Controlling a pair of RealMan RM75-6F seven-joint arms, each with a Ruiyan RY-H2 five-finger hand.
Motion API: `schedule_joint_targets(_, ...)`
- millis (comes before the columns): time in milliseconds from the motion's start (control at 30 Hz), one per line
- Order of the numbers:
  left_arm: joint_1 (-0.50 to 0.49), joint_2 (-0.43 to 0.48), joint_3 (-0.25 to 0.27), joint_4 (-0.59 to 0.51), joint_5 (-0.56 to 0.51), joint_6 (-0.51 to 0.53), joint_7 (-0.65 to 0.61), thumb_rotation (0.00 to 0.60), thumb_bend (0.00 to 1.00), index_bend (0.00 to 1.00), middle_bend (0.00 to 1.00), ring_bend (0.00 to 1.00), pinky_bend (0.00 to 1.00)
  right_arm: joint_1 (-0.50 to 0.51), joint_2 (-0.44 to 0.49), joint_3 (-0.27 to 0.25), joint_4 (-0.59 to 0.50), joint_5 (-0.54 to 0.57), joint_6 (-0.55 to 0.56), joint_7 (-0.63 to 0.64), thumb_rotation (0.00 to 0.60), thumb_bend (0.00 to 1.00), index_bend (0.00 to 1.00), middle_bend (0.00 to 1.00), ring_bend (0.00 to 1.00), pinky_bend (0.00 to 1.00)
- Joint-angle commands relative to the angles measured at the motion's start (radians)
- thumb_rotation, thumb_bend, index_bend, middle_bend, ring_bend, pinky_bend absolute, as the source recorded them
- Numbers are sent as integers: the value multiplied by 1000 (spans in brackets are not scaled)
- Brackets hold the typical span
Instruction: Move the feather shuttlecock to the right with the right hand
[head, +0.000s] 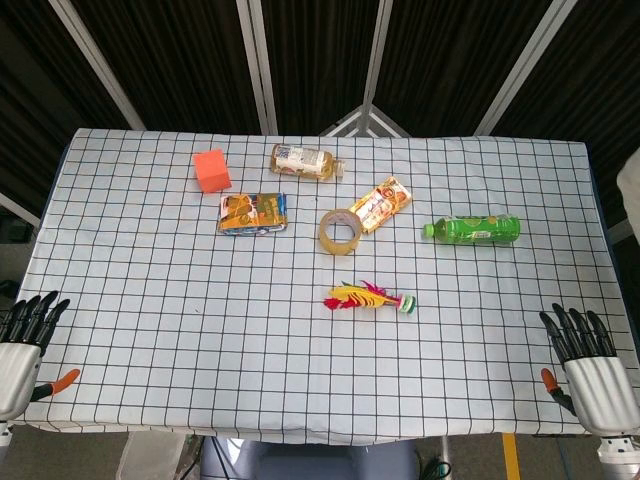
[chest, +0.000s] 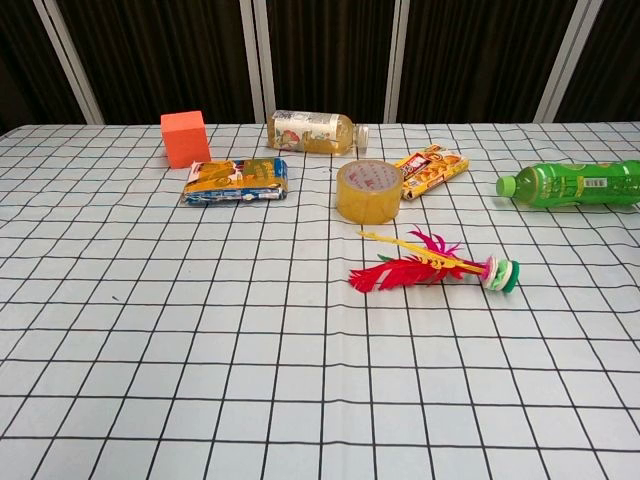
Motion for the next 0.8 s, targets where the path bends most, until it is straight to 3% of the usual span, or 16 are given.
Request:
schedule_joint_targets(33,0,0,0,0,0,1,0,600,0,0,0,0,0,2,0,0,-3,-1,-2,3,600,398,0,0,0,0)
schedule_joint_targets(333,0,-1,0,2,3,2,-1,600,0,0,0,0,0,51,-19,22,-43,-15,-52,-23,600,398,0,0,0,0)
schedule_joint_targets(533,-4,-1,0,0,4,-3,-5,600,0,0,0,0,0,151,-67,82,-171,34,-177,-25,600,397,14,0,0,0)
schedule_joint_targets(633,-3,3,1,-1,4,-3,-13,600,0,0,0,0,0,224,-128,141,-256,138,-278,-47,600,398,122,0,0,0)
schedule_joint_targets(800,-4,9,1,-5,0,-7,-31,600,0,0,0,0,0,314,-275,202,-288,278,-372,-139,600,398,312,52,0,0)
